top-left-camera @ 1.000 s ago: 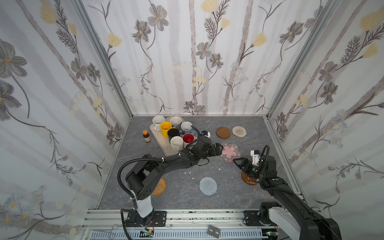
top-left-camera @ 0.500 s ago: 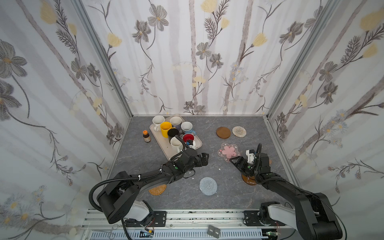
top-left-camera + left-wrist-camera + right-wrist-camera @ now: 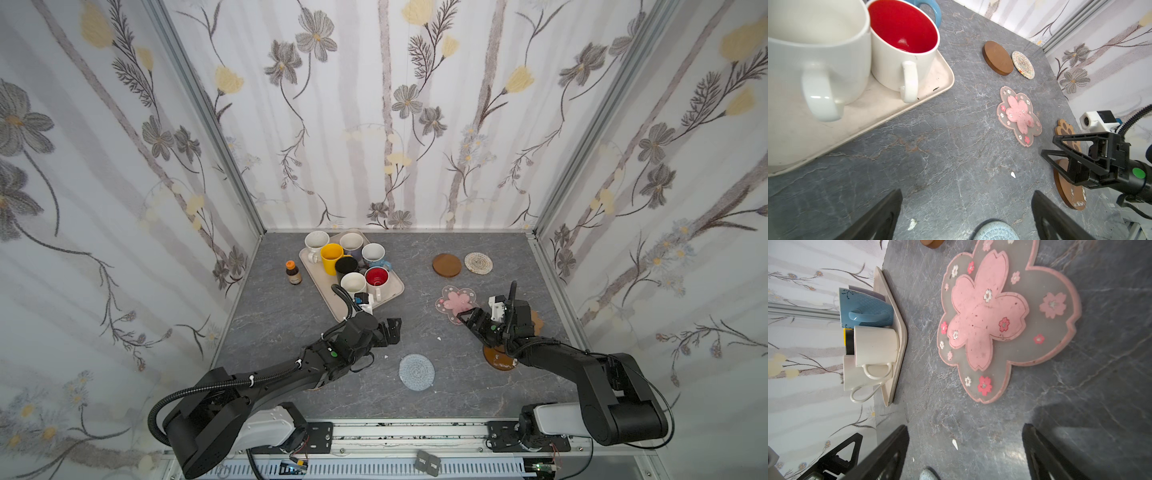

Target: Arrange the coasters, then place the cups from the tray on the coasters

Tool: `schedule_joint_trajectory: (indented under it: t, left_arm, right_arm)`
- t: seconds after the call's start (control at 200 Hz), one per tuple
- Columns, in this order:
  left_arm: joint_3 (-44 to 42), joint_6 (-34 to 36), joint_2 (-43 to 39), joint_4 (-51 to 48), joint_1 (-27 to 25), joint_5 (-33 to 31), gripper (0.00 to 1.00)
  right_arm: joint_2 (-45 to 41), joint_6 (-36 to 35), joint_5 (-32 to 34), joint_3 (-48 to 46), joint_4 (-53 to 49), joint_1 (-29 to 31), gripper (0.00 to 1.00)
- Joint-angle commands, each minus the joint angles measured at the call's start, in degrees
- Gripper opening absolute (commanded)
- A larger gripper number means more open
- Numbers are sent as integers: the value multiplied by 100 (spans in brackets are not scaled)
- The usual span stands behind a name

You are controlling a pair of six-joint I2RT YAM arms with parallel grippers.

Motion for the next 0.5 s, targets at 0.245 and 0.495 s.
schedule_joint_trajectory:
  t: [0.245,0.495]
  left_arm:
    - [-249,113,-92,91,200,-198,100]
    - [-349,200,-162,92,388,-151,100]
  right_arm:
    - [582,72,123,267,540,51,85]
    - [921,171,155,492,681,217,84]
